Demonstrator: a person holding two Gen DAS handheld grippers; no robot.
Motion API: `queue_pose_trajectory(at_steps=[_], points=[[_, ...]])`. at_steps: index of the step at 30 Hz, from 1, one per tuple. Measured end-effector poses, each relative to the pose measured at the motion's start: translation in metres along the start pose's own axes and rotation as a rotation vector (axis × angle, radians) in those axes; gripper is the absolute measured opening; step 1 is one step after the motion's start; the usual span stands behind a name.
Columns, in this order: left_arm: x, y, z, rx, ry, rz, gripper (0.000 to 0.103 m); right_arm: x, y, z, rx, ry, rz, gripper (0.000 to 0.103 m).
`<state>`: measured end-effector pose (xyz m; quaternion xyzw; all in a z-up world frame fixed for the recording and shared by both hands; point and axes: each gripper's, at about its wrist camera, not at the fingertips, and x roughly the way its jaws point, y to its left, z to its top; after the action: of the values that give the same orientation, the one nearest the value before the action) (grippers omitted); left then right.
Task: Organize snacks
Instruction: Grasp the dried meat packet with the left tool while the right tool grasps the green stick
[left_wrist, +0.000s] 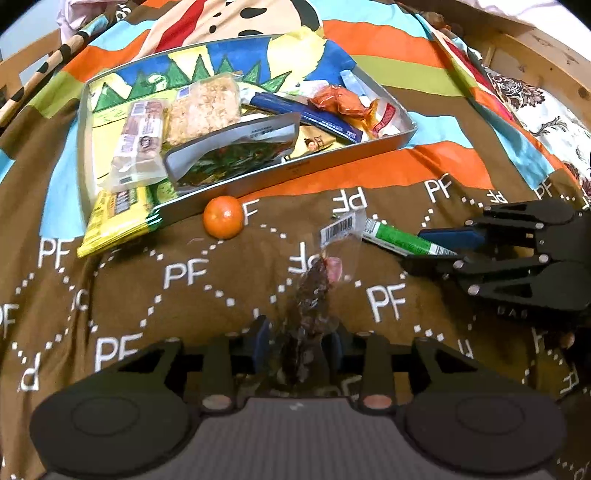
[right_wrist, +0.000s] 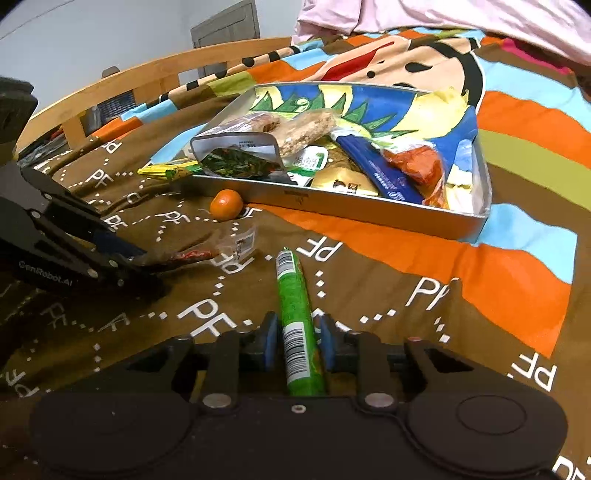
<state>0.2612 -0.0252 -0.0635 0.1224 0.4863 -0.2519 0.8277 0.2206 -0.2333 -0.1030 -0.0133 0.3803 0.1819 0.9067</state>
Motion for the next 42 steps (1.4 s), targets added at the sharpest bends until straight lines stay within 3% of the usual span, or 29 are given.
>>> queue_pose_trajectory(at_steps=[4,7,12,23,27,31,42], points=[[0.01,-0.001,0.002,-0.004,0.007,0.001,0.045,0.004,-0.002,-0.003,0.017,-0.016,0.003,0.033],[0.01,-0.002,-0.001,-0.013,0.004,0.006,0.041,0.003,-0.001,-0.005,0.039,-0.017,-0.004,0.032],[0.001,-0.004,-0.013,-0.051,0.0,0.025,0.039,-0.008,0.011,-0.013,0.082,-0.04,-0.05,0.021],[-0.032,-0.005,-0.047,-0.2,-0.049,-0.009,0.038,-0.034,0.078,-0.03,-0.152,-0.094,-0.199,0.018],[-0.044,-0.005,-0.053,-0.211,-0.094,-0.01,0.038,-0.043,0.085,-0.033,-0.177,-0.115,-0.2,0.018],[-0.046,-0.002,-0.059,-0.238,-0.087,-0.009,0.037,-0.047,0.087,-0.031,-0.177,-0.135,-0.193,0.018],[-0.061,0.02,-0.061,-0.344,-0.203,-0.103,0.037,-0.055,0.085,-0.027,-0.16,-0.202,-0.189,0.019]])
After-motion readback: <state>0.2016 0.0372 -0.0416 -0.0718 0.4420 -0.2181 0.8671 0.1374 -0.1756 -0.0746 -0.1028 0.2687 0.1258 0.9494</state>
